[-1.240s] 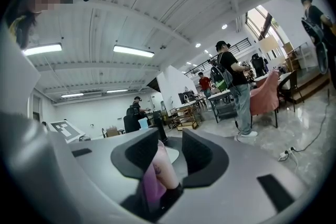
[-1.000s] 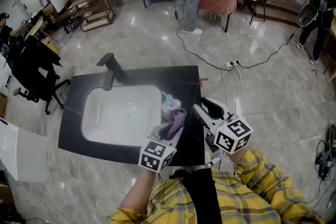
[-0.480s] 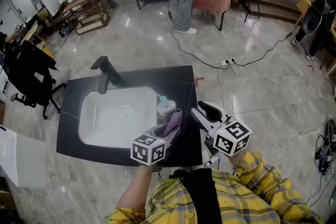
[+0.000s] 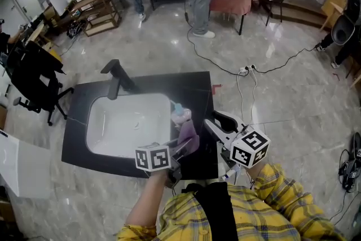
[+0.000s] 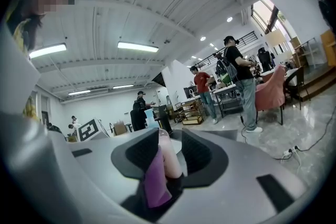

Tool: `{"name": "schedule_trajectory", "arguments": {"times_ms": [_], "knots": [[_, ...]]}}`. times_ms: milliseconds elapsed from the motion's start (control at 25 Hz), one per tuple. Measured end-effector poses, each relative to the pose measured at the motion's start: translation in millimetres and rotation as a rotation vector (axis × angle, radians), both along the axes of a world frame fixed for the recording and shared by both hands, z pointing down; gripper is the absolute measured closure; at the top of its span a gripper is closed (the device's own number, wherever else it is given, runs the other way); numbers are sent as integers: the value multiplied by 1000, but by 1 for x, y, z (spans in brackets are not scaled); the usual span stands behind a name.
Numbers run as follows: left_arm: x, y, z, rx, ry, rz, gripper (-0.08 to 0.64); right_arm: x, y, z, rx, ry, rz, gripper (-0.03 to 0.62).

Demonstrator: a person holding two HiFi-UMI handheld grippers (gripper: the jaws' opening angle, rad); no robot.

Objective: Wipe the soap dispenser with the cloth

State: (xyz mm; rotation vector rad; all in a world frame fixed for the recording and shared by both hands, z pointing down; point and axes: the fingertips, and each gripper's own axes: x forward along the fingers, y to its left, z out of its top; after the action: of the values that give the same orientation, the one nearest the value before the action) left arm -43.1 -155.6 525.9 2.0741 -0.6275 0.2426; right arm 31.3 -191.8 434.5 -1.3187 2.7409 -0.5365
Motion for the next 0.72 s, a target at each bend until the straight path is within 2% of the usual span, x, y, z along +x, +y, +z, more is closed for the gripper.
{"name": "schedule_trajectory", "arguments": {"times_ms": [80,200,280,480,720], "knots": [[-5,6,-7,8,34,-16,480,-7,-1,-4,15,-6,-55,465],[-16,17,-23,6,131,-46,480,-20,-3,-17,51,-31,-174,465],[-27,22,-36,33,174,-65,480,-28,-6,-24,84,-13,-251,458],[-53,26,-53,154,174,-112,480,-54,-13,-22,152,122,-474,413],[-86,27,-67,206,191,-210,480,-88,-30,-17,153,235,-638,396]]}}
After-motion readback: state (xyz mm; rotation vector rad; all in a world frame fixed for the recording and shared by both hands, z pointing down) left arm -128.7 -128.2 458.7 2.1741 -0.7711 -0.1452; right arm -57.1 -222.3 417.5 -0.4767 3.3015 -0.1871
